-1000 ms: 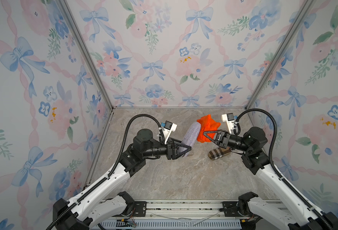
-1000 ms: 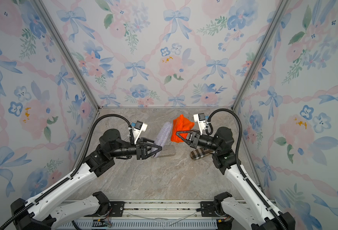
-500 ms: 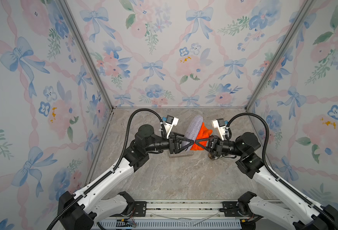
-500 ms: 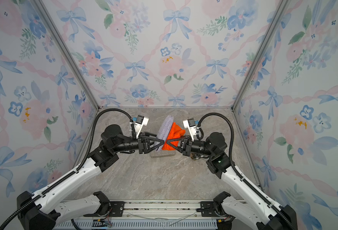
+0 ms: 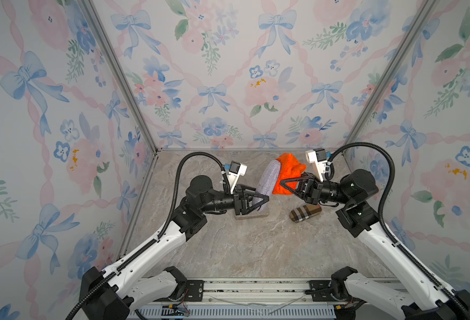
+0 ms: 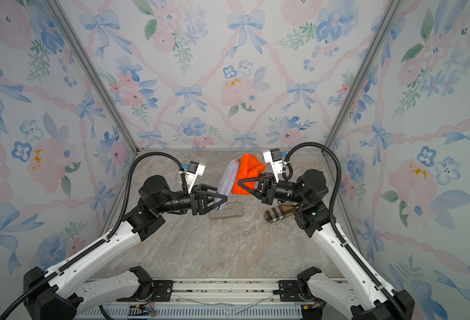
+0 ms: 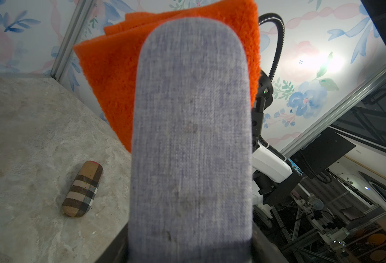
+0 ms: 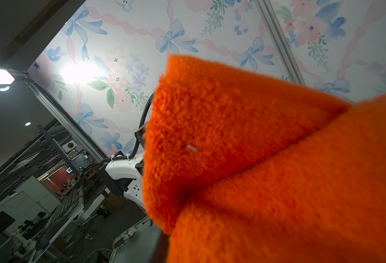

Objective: Wipe the eyeglass case
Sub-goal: Wipe the dirt from the eyeglass case.

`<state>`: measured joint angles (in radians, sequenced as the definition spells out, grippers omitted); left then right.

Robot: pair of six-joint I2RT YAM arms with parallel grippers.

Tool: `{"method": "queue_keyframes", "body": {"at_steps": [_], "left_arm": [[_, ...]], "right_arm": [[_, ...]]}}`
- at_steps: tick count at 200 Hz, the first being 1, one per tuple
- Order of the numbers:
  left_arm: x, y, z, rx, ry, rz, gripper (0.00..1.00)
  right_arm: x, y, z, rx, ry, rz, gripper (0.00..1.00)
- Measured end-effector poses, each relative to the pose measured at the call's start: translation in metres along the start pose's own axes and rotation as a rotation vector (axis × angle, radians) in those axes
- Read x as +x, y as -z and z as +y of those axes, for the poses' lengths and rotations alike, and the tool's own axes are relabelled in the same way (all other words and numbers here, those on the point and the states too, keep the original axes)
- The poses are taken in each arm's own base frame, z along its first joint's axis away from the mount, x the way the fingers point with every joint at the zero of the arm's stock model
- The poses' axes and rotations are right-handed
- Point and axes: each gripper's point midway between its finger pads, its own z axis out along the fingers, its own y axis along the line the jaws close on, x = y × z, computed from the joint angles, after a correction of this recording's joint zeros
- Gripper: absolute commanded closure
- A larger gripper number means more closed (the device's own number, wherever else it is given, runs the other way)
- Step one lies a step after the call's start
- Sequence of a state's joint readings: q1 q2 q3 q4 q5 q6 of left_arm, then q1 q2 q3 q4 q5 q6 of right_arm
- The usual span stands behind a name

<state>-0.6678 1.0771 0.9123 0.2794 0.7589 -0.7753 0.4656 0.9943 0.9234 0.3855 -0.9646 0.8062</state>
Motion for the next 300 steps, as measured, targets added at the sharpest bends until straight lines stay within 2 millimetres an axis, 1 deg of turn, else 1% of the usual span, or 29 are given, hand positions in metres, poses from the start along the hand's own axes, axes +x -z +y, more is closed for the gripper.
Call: {"method": "queue_keyframes", "body": {"at_steps": [11,27,36,45,58,73,88,98,121,129,145,165,194,207,220,238,254,275,288,300], "left_arm": [[-0.002,0.002,0.003,-0.009,0.000,-0.006,0.70],[-0.003,0.004,0.006,-0.013,0.003,-0.005,0.70],[-0.004,0.004,0.007,-0.013,0.003,-0.002,0.70],[-0.004,0.003,0.008,-0.010,0.004,0.005,0.70],[-0.004,0.001,0.011,-0.007,0.009,0.013,0.70],[-0.004,-0.001,0.015,-0.011,0.015,0.017,0.70],[-0.007,-0.001,0.018,-0.015,0.012,0.009,0.69],[-0.009,0.000,0.019,-0.016,0.009,0.001,0.69],[-0.011,0.002,0.017,-0.009,0.005,-0.018,0.69],[-0.008,0.004,0.018,-0.010,0.006,-0.017,0.69],[0.004,0.007,0.022,-0.019,0.018,-0.004,0.70],[0.019,0.009,0.033,-0.058,0.019,0.044,0.70],[0.044,0.011,0.049,-0.141,-0.014,0.174,0.70],[0.051,0.010,0.058,-0.178,-0.054,0.235,0.70],[0.058,0.009,0.070,-0.222,-0.102,0.285,0.68],[0.071,0.012,0.092,-0.290,-0.169,0.352,0.66],[0.087,0.013,0.116,-0.355,-0.213,0.433,0.66],[0.112,0.012,0.146,-0.427,-0.273,0.553,0.66],[0.128,0.011,0.157,-0.456,-0.319,0.628,0.66],[0.144,0.008,0.160,-0.460,-0.378,0.694,0.66]], "right_arm": [[0.020,-0.006,0.002,-0.024,-0.021,0.026,1.00],[0.061,-0.015,0.006,-0.074,-0.075,0.103,1.00],[0.079,-0.019,0.006,-0.090,-0.104,0.141,1.00],[0.090,-0.021,0.004,-0.094,-0.126,0.166,1.00],[0.095,-0.024,0.001,-0.095,-0.135,0.184,1.00],[0.088,-0.023,-0.003,-0.081,-0.123,0.182,1.00],[0.072,-0.020,-0.009,-0.066,-0.109,0.174,1.00],[0.057,-0.017,-0.015,-0.052,-0.095,0.159,1.00],[0.011,-0.011,-0.029,-0.009,-0.050,0.095,1.00],[-0.002,-0.010,-0.032,0.004,-0.037,0.075,1.00],[-0.024,-0.006,-0.038,0.031,-0.012,0.039,1.00],[-0.039,0.002,-0.043,0.077,0.009,0.003,1.00],[-0.045,0.020,-0.053,0.177,0.024,-0.030,1.00],[-0.041,0.028,-0.058,0.229,0.029,-0.027,1.00],[-0.033,0.037,-0.067,0.291,0.016,-0.011,1.00],[-0.029,0.056,-0.083,0.396,-0.024,-0.017,1.00],[-0.029,0.069,-0.091,0.453,-0.051,-0.033,1.00],[-0.023,0.074,-0.095,0.504,-0.083,-0.014,1.00],[-0.021,0.078,-0.098,0.547,-0.095,-0.005,1.00],[-0.019,0.081,-0.101,0.576,-0.103,0.003,1.00]]}}
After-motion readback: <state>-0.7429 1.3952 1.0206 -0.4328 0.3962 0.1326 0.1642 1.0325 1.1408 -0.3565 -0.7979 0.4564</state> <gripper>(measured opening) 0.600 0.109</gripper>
